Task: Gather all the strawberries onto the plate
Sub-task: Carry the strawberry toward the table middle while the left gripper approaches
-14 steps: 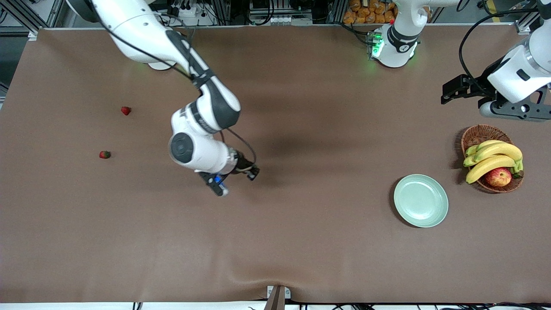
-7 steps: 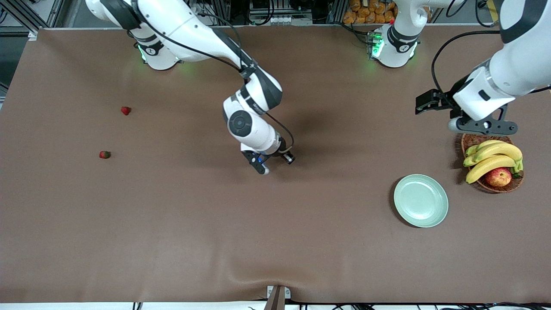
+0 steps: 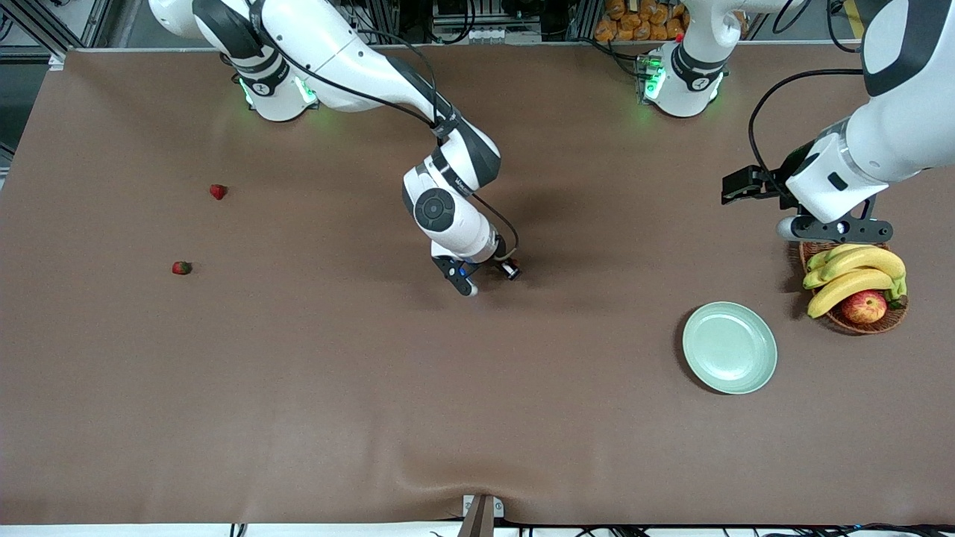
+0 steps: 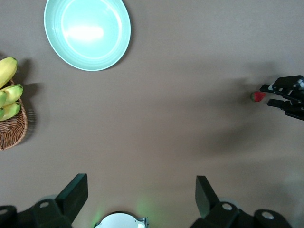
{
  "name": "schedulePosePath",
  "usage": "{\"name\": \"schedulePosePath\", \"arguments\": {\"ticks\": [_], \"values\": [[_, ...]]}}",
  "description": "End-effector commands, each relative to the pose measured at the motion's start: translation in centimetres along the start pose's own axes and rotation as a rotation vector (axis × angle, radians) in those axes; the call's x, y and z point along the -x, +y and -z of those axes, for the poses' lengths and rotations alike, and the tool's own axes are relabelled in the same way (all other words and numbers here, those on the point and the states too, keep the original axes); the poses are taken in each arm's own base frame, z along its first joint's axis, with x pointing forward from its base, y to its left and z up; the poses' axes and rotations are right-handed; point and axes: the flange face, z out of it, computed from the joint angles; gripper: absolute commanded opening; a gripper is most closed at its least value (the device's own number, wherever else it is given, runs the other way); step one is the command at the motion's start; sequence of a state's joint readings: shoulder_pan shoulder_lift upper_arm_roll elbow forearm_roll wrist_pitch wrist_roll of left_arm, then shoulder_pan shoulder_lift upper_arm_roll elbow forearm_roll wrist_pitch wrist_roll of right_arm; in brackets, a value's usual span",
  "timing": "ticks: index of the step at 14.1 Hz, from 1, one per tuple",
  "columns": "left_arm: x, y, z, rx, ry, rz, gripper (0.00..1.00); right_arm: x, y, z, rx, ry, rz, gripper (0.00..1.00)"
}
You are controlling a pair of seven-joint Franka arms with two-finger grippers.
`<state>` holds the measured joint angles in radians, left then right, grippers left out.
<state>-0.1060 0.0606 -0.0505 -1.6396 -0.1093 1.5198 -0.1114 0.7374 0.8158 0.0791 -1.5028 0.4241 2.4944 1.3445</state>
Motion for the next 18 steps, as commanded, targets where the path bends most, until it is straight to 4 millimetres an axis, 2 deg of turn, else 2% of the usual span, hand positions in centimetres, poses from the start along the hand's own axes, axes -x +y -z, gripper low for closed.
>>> {"name": "schedulePosePath", "arguments": {"ticks": [1, 2, 3, 4, 7, 8, 9, 12, 14, 16, 18], "values": [[-0.6, 0.1, -0.9, 0.015, 0.001, -0.002, 1.0, -0.6, -0.7, 1.7, -0.005, 0.001, -0.013, 1.0], [-0.9, 1.3, -1.5, 0.009, -0.007, -0.023, 1.0, -1.1, -0.9, 2.8, 0.001, 0.004, -0.017, 1.0], [-1.3, 3.8, -2.8, 0.0, -0.017, -0.056, 1.0, -2.6, -1.2, 3.8, 0.013, 0.01, -0.03, 1.0], [-1.8, 5.3, -3.8, -0.003, -0.014, -0.08, 1.0, -3.6, -1.9, 5.5, 0.021, 0.007, -0.038, 1.0], [-3.4, 10.2, -7.9, -0.012, -0.028, -0.121, 1.0, -7.9, -3.0, 11.2, 0.071, -0.001, -0.068, 1.0], [-3.9, 12.1, -9.5, -0.021, -0.028, -0.118, 1.0, -8.8, -3.0, 13.4, 0.081, 0.007, -0.043, 1.0], [-4.5, 14.9, -11.4, -0.033, -0.034, -0.134, 1.0, -10.6, -2.7, 15.9, 0.092, 0.017, -0.023, 1.0], [-6.8, 22.4, -17.9, -0.054, -0.054, -0.087, 1.0, -17.0, -0.2, 22.0, 0.163, -0.028, 0.03, 1.0], [-7.2, 27.2, -22.1, -0.064, -0.033, -0.058, 1.0, -21.5, 2.1, 25.3, 0.202, -0.06, 0.067, 1.0], [-7.0, 30.8, -26.0, -0.06, 0.028, -0.025, 1.0, -25.7, 4.9, 26.9, 0.28, -0.052, 0.11, 1.0], [-6.6, 34.0, -30.2, -0.048, 0.083, 0.023, 1.0, -27.8, 7.3, 26.8, 0.378, 0.018, 0.157, 1.0]]}}
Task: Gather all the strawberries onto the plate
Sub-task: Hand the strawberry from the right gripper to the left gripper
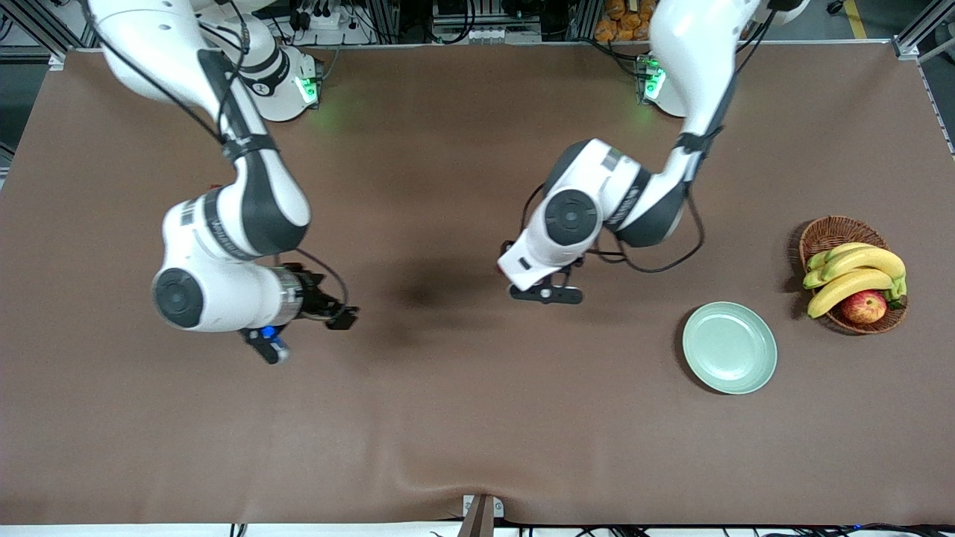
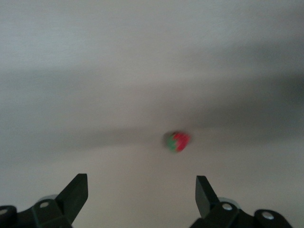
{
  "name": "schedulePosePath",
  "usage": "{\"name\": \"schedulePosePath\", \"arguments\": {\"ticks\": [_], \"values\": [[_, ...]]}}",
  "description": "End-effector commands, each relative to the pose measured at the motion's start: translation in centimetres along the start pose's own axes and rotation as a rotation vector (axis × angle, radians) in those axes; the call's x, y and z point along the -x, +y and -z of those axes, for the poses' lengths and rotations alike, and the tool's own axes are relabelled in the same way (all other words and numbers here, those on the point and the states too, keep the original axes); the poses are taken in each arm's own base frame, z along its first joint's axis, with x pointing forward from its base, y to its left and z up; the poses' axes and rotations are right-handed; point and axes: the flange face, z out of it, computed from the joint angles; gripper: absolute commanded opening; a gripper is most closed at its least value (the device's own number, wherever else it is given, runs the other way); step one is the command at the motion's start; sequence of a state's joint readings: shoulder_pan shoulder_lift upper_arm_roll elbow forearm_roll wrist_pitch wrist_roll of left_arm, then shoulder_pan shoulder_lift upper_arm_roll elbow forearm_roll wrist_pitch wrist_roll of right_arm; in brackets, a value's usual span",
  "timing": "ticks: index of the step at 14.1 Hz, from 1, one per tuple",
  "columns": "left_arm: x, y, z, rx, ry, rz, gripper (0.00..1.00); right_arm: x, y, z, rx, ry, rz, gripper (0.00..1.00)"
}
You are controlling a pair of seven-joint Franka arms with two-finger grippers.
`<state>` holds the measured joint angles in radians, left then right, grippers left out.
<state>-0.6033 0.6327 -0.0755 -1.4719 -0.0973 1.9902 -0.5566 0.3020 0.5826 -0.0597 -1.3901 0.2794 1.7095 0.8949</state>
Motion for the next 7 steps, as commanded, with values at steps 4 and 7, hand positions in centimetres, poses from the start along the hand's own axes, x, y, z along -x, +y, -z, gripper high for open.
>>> {"name": "schedulePosePath", "arguments": {"ticks": [4, 7], "values": [[0.5, 4.6, -7.0, -0.041, 0.112, 0.169, 1.0, -4.8, 8.7, -1.6, 0.171, 0.047, 0.185, 1.0], [1.1, 3.7, -9.6, -0.072, 0.102, 0.223, 1.0, -8.2, 14.9, -1.3, 0.196, 0.037, 0.275, 1.0]]}}
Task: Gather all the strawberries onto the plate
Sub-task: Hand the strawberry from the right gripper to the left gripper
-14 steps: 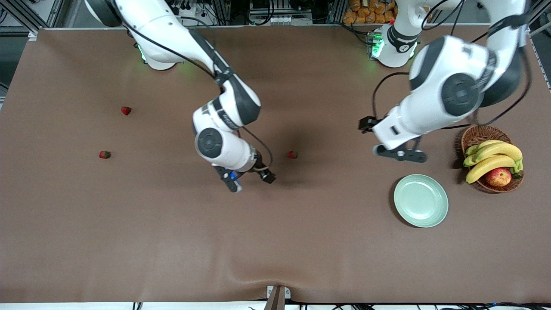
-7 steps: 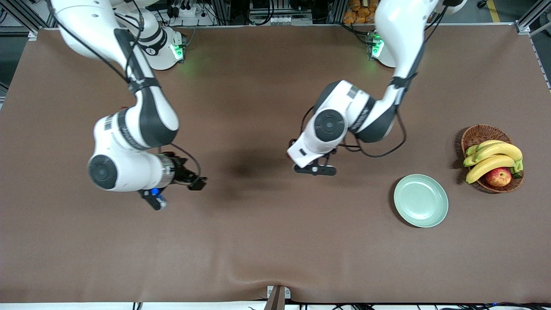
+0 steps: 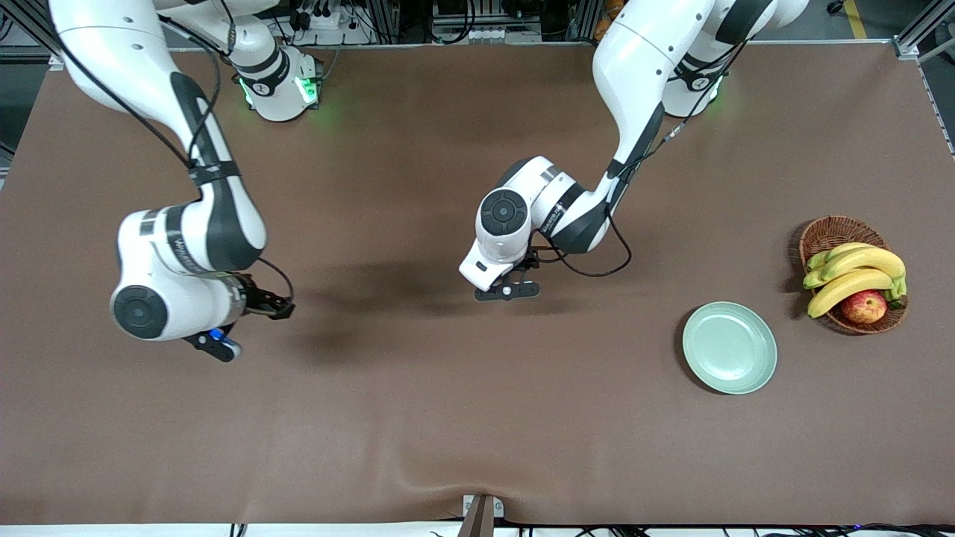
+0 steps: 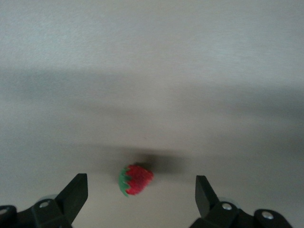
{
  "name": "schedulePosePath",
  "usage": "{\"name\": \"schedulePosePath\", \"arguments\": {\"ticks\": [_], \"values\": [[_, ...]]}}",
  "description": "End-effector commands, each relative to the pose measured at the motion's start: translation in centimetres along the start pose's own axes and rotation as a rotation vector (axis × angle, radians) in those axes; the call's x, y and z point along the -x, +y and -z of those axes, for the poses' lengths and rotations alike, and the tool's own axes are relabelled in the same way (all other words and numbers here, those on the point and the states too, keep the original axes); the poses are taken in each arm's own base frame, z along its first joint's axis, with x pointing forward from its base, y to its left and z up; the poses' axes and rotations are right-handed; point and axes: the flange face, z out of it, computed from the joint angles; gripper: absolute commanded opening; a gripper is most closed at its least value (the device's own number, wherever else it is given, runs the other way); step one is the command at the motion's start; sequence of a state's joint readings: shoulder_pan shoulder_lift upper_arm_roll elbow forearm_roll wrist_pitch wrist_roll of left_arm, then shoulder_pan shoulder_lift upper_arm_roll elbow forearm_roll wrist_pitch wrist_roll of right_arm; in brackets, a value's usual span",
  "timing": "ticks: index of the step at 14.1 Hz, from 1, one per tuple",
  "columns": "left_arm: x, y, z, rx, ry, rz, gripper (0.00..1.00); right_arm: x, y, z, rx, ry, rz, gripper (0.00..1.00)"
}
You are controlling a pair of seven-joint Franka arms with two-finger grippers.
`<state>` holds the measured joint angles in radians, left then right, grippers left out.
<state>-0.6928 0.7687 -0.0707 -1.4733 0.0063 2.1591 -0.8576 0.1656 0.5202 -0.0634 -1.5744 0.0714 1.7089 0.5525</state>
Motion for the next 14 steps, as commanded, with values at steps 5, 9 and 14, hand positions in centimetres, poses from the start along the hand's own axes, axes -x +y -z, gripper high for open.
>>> {"name": "schedulePosePath", "arguments": {"ticks": [5, 9, 14], "values": [[0.7, -1.1, -2.8, 0.007, 0.02, 0.078, 1.0, -1.5, 13.8, -3.6, -0.012, 0.035, 0.165, 1.0], [1.1, -1.2, -3.6, 0.016, 0.029, 0.07, 1.0, -3.1, 19.9, -7.0, -0.042, 0.085, 0.239, 1.0], [1.6, -0.8, -3.7, 0.014, 0.029, 0.06, 0.82, -5.4, 27.3, -10.4, -0.038, 0.152, 0.311, 1.0]]}}
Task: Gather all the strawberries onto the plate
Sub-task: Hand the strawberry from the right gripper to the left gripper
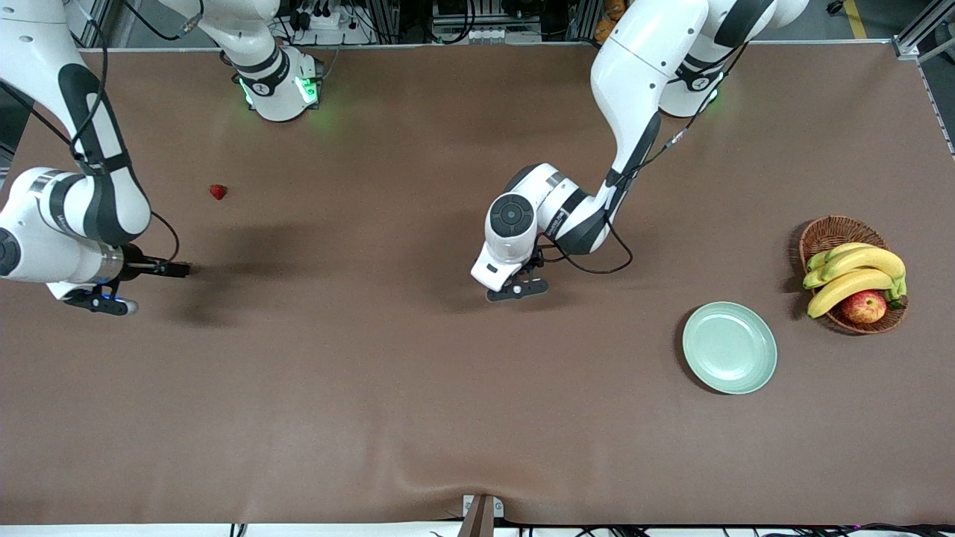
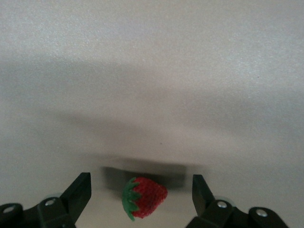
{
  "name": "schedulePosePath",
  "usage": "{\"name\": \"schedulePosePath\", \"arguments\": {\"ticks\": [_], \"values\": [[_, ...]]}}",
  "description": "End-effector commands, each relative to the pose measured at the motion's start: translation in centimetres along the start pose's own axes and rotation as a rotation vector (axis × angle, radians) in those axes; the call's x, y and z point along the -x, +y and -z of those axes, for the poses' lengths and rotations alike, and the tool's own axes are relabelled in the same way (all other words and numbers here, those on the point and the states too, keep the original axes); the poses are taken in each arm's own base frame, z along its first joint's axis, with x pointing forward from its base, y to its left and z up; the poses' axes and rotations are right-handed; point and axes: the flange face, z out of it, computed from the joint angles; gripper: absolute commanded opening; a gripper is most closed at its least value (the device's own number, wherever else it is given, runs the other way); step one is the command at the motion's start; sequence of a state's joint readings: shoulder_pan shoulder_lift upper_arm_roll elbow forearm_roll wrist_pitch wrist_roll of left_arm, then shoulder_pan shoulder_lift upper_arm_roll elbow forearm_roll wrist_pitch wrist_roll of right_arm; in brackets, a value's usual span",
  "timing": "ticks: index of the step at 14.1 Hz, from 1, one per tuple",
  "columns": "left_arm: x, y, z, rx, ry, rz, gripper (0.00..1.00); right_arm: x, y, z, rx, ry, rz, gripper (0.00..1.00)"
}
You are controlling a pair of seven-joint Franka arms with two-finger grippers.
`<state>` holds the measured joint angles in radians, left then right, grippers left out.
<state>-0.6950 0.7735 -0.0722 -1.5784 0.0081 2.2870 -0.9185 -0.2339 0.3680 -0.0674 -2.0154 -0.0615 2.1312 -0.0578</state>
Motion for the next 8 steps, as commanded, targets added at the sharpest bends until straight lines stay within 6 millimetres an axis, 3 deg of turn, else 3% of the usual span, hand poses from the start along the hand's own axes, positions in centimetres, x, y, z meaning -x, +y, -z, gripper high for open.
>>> {"name": "schedulePosePath", "arguments": {"ticks": [1, 4, 5, 7, 8], "values": [[0.7, 0.3, 0.1, -0.001, 0.017, -0.001, 0.68, 1.6, 2.7, -2.6, 0.001, 0.04, 0.043, 1.0], [0.8, 0.3, 0.0, -0.005, 0.013, 0.0, 0.06, 1.8, 2.6, -5.1, 0.0, 0.08, 0.042, 0.99], [0.8, 0.2, 0.1, -0.007, 0.012, 0.002, 0.0, 1.8, 2.5, -5.4, -0.003, 0.076, 0.042, 0.96], [0.4, -0.1, 0.5, -0.004, 0.014, 0.011, 0.0, 1.8, 2.1, -6.3, -0.008, 0.062, 0.045, 0.92], [-0.3, -0.6, 1.8, 0.001, 0.018, 0.024, 0.0, 1.7, 2.1, -6.5, -0.008, 0.06, 0.045, 0.81]]}}
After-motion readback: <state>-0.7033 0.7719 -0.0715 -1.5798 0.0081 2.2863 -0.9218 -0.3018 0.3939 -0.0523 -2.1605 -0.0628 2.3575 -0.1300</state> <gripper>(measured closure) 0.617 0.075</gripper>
